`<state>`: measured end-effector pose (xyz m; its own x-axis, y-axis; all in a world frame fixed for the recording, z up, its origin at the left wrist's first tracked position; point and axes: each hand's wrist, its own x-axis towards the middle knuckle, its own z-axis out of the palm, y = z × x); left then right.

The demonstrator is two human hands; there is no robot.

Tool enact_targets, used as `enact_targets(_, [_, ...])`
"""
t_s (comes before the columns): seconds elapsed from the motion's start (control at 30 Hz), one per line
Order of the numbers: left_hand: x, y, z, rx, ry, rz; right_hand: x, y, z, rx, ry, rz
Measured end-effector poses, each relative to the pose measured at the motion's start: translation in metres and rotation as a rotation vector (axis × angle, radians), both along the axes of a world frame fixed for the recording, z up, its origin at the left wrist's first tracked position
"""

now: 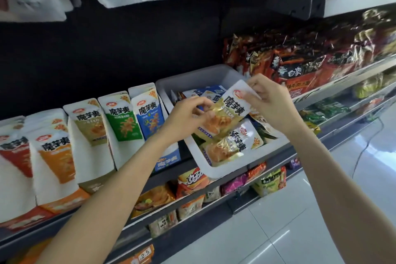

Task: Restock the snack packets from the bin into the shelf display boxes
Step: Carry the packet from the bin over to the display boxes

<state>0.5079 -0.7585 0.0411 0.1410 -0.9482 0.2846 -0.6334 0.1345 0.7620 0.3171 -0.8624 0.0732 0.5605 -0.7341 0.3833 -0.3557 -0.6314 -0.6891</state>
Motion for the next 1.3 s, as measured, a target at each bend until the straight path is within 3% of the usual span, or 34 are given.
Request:
enact_targets(0.33, [0.035, 0.073, 0.010, -0.006, 0.456, 0.158, 0.070, 0.034, 0.025, 0.400, -0.159, 0.290])
enact_targets(0.5, [0.051, 0.115, 0.002, 0.027, 0.640, 0.191, 0.112, 0.051, 0.016, 0.469, -0.108, 0.396])
enact_targets(0.6, [0.064, 0.142, -0.008, 0.050, 0.514, 0.288, 0.133, 0.063, 0.016, 0.339, -0.046, 0.450])
enact_targets(0.77, [0.103, 0.194, -0.035, -0.073, 0.159, 0.713, 0.172, 0.087, 0.025, 0.181, -0.183, 0.429])
enact_targets(0.93, [0.130, 0.218, -0.050, 0.065, -0.230, 0.895, 0.227, 0.114, 0.023, -0.188, -0.151, 0.334])
enact_targets(1.1, [0.134, 0.210, -0.052, 0.118, -0.263, 0.879, 0.268, 0.135, 0.018, -0.528, 0.083, 0.308])
enact_targets(1.3, [0.139, 0.205, -0.057, 0.085, -0.180, 0.817, 0.301, 0.130, -0.007, -0.589, 0.312, 0.308])
